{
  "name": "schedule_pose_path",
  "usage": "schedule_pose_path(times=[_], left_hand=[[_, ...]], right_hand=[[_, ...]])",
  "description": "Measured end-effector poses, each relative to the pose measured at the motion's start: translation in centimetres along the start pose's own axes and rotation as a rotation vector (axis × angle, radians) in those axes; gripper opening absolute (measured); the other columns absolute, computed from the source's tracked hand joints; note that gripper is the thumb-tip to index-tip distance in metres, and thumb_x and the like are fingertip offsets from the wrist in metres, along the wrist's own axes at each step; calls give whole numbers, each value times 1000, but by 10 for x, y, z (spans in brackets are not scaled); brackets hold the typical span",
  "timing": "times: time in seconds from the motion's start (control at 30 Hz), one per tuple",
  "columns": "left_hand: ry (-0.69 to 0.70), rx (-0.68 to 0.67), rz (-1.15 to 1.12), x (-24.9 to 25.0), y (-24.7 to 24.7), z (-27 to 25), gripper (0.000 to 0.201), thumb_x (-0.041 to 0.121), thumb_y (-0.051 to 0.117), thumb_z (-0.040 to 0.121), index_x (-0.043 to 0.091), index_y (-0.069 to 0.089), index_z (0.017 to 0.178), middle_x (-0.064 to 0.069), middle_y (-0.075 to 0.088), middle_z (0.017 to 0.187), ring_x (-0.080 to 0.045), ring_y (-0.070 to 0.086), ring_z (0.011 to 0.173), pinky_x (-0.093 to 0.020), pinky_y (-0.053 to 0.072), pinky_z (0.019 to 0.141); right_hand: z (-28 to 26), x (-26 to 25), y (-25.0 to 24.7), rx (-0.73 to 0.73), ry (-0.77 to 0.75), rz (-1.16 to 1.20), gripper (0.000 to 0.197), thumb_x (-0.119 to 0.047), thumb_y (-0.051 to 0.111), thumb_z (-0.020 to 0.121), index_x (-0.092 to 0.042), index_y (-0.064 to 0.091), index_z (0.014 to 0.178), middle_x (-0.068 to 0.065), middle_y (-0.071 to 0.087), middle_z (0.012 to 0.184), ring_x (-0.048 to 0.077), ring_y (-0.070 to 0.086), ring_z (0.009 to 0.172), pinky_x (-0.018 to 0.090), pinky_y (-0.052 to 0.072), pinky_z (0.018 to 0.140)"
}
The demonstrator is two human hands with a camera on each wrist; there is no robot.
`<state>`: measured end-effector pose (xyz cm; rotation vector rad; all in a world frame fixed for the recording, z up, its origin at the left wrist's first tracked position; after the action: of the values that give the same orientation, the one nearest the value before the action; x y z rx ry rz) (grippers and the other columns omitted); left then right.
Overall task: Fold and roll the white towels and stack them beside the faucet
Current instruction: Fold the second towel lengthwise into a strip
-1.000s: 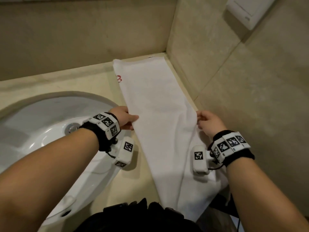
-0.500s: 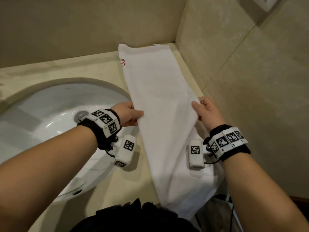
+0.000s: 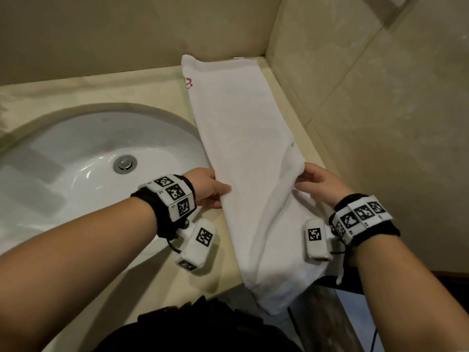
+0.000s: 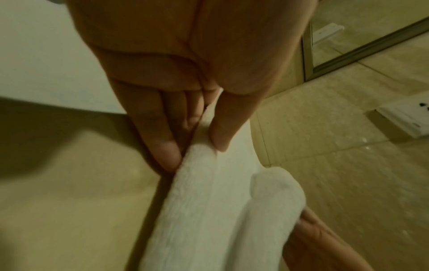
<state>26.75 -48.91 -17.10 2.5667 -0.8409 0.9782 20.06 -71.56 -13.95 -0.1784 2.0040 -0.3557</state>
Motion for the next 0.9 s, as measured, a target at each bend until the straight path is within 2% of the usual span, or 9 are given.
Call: schedule_pose_path(times=[0.1,0.17,0.3,0.43,0.5,0.57,0.63,0.73,0.9], left_hand=[[-15,-39,36,-7,11,-7,9,2,59,85,11,59,85,-5,64,78,-16,61,67,-21,56,52],[-9,-43,67,-9,15,-9,9,2,59,85,11,58,88,-5,63,79,-17,61,67,-21,55,52],[-7,-16,68,-11,16,-11,8,3,60,85,9,57,90,-8,59,76,-18,57,65,-22,55,50],[-26,-25,39,-16,20,-16,10,4,63,82,8,56,88,-7,56,72,-17,56,64,-20,56,50],[-41,-49,41,-21,27,-20,18,4,63,83,5,56,99,-8,58,76,-17,57,65,-22,56,52],[-50,-79,51,-26,38,-25,27,4,62,84,3,56,110,-10,59,84,-18,57,67,-22,56,54],[-44,-86,52,-32,47,-30,30,2,59,85,2,55,114,-12,62,92,-18,58,69,-22,55,53],[1,-37,52,-34,51,-35,31,0,56,86,1,54,117,-14,61,103,-19,58,71,-20,54,50],[37,23,28,-27,36,-44,29,1,55,87,1,54,116,-17,62,106,-30,60,84,-27,56,61]], right_hand=[[-5,-1,-1,66,-1,40,14,-13,61,84,-23,62,74,-12,65,67,2,60,63,19,47,66],[-10,-1,-14,198,-4,-3,16,-23,60,86,-18,59,71,-5,57,62,10,52,57,26,42,59],[-30,9,-51,414,183,-478,27,-32,50,90,-11,57,75,10,58,77,23,53,74,29,36,65],[-65,30,-60,461,234,-244,36,-47,44,91,-18,63,80,-2,62,78,13,56,73,27,36,70],[-77,40,-51,409,200,-15,27,-46,47,89,-26,63,80,-17,63,79,-2,55,76,23,39,72],[-85,50,-38,313,204,113,15,-38,56,86,-26,64,90,-12,68,85,9,61,85,28,46,78],[-87,55,-31,239,212,-6,23,-31,63,83,-22,60,104,-3,68,96,21,62,95,34,50,79],[-90,46,-40,325,178,-280,26,-33,57,88,-17,61,107,-1,66,100,20,59,94,28,42,76],[-111,47,-64,524,179,-410,23,-27,54,90,-6,63,90,16,65,95,25,57,87,27,33,72]])
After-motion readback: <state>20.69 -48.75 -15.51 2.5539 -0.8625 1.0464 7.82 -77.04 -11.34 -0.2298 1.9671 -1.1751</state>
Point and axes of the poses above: each hand's wrist, its own z-axis towards the middle knuckle, its own y-axis out of the palm, x = y × z, the point moved 8 cm from there along z, towards the middle knuckle
